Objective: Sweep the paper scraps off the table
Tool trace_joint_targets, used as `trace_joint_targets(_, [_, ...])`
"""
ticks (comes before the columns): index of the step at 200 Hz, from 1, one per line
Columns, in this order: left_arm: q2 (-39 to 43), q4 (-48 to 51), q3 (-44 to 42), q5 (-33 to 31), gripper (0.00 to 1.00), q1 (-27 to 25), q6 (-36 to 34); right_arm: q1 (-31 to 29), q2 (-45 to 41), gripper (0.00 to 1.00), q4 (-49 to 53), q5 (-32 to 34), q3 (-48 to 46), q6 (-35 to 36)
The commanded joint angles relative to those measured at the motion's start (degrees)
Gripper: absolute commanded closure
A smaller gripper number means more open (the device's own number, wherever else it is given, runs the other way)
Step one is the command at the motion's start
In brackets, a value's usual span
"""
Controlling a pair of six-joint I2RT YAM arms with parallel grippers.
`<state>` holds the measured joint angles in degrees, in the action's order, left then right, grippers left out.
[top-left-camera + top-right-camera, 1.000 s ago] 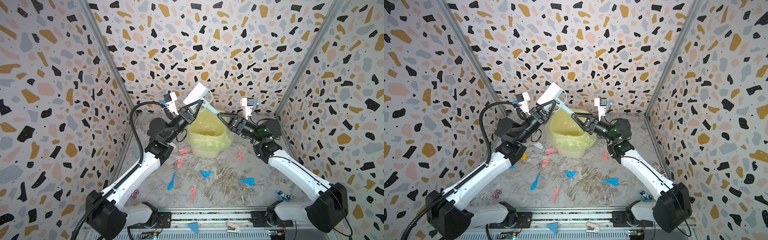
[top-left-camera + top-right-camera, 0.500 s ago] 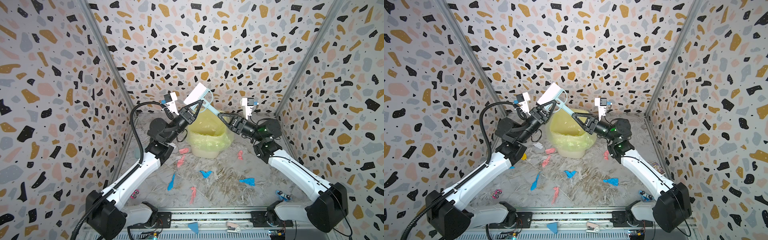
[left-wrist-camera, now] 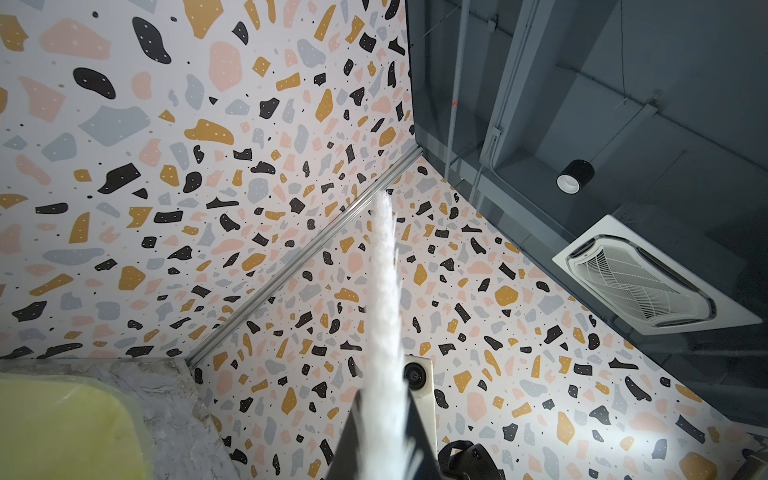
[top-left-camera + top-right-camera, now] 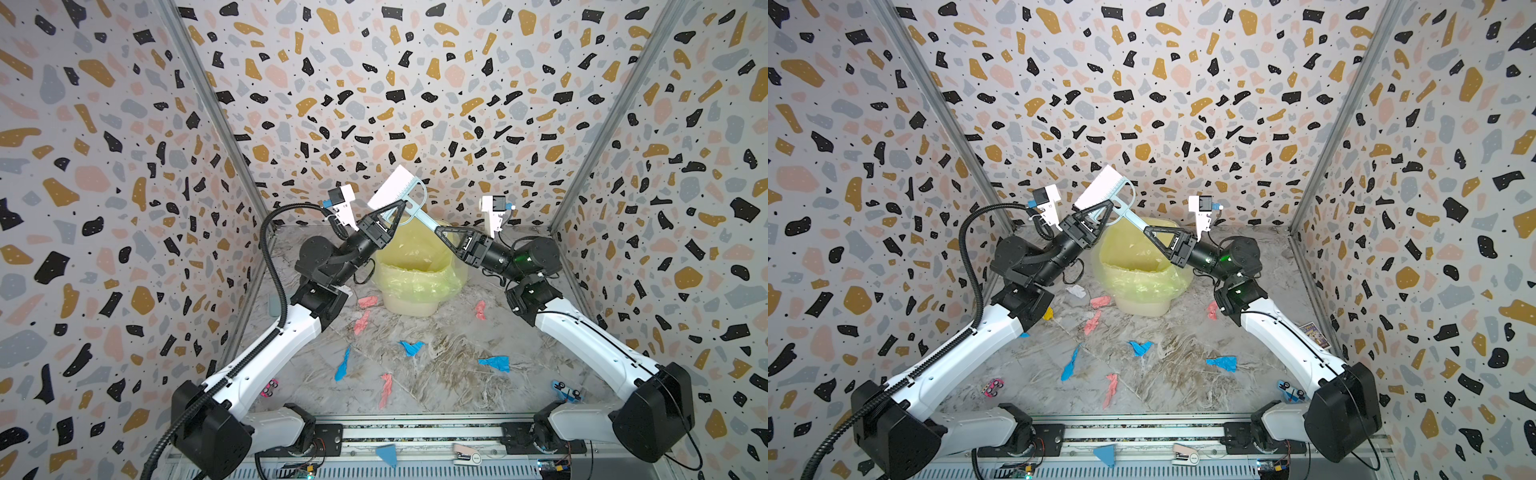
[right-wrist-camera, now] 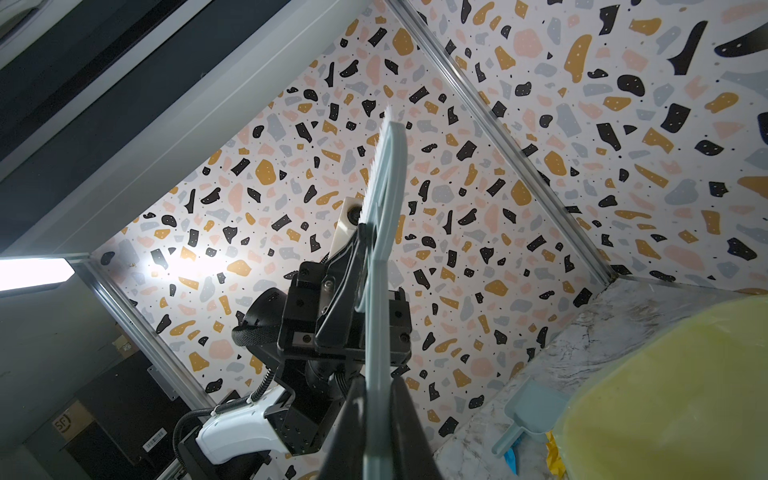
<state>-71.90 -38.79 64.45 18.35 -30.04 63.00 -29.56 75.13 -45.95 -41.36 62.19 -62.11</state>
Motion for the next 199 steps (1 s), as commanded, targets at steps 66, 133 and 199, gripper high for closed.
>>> trace_joint_targets(66, [1.3, 3.1, 1.5, -0.5, 0.81, -0.5, -4.6, 1.6, -1.8, 1.00, -2.6, 0.0, 0.3, -0.5])
trace_joint_targets(133, [6.6, 19.7, 1.5, -6.7, 0.00, 0.3, -11.9, 6.8, -7.1, 1.00, 7.1, 0.9, 0.8, 4.5])
trace_joint_targets(199, [12.4, 68.1, 5.5, -28.0, 0.00, 11.0, -24.0, 16.9, -13.3, 1.00, 28.0, 0.7, 4.0, 15.0])
